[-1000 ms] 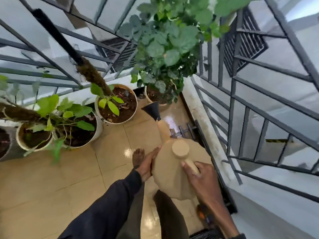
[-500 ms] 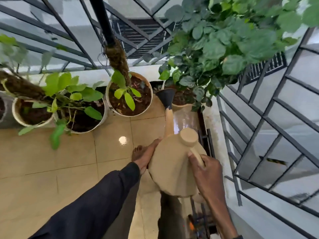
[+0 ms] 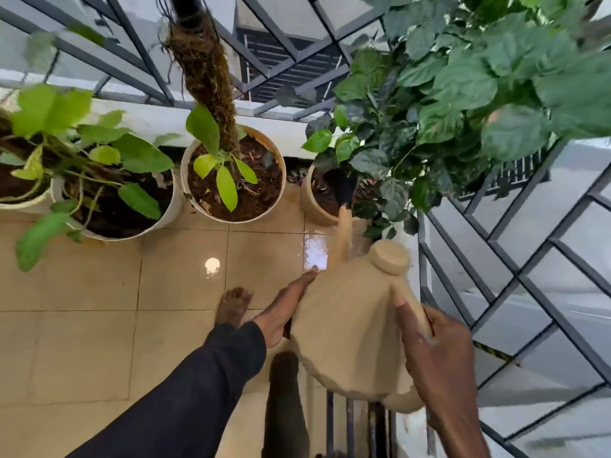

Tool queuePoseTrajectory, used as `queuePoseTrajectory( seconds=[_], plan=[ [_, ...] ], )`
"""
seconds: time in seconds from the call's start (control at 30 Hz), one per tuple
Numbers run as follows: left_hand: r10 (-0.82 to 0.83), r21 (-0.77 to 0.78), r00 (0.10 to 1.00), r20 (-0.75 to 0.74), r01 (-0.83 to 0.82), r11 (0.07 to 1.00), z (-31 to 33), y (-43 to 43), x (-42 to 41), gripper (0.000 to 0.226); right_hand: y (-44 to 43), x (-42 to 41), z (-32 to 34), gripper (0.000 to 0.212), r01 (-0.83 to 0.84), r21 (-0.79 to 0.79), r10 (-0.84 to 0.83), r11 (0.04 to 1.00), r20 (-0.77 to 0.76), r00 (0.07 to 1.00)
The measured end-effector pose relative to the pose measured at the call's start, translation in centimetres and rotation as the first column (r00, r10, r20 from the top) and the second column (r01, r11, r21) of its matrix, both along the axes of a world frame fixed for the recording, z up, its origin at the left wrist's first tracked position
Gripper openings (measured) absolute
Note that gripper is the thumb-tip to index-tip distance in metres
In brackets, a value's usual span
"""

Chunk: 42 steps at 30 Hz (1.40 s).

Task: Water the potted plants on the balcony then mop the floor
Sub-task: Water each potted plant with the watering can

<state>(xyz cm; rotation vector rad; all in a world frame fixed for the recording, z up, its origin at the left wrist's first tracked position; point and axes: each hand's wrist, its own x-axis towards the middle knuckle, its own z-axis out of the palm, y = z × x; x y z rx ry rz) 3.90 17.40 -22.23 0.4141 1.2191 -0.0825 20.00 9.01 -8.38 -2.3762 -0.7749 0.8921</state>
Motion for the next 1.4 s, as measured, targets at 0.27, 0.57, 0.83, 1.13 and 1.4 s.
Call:
queuePoseTrajectory(
  seconds=[0.27, 0.57, 0.83, 1.13, 1.4],
  plan=[
    [0.047, -0.065, 0.998, 0.049, -0.043, 0.997, -0.3, 0.5, 2.9, 0.045, 2.1, 3.8, -0.6, 0.045, -0.010, -0.006, 0.011, 1.000, 0.036, 0.999],
    [0.170, -0.116, 0.985, 0.024, -0.166, 0.979, -1.4, 0.9, 4.0, 0.046, 3.9, 5.4, -1.3, 0.054, -0.013, -0.009, 0.013, 1.000, 0.029, 1.000],
    [0.187, -0.122, 0.982, -0.012, -0.187, 0.975, -0.8, 1.5, 4.9, 0.054, 4.5, 6.5, -1.5, 0.059, 0.014, -0.033, -0.013, 0.999, 0.044, 0.999],
    [0.134, -0.157, 0.991, -0.009, -0.134, 0.978, -1.2, 0.9, 6.2, 0.053, 3.8, 7.7, -0.6, 0.057, 0.085, -0.007, -0.086, 0.996, -0.012, 0.996],
    [0.151, -0.208, 0.988, 0.034, -0.140, 0.968, -1.8, 0.2, 7.5, 0.051, 3.5, 8.9, -0.7, 0.054, 0.104, 0.013, -0.104, 0.995, -0.014, 0.995]
  ],
)
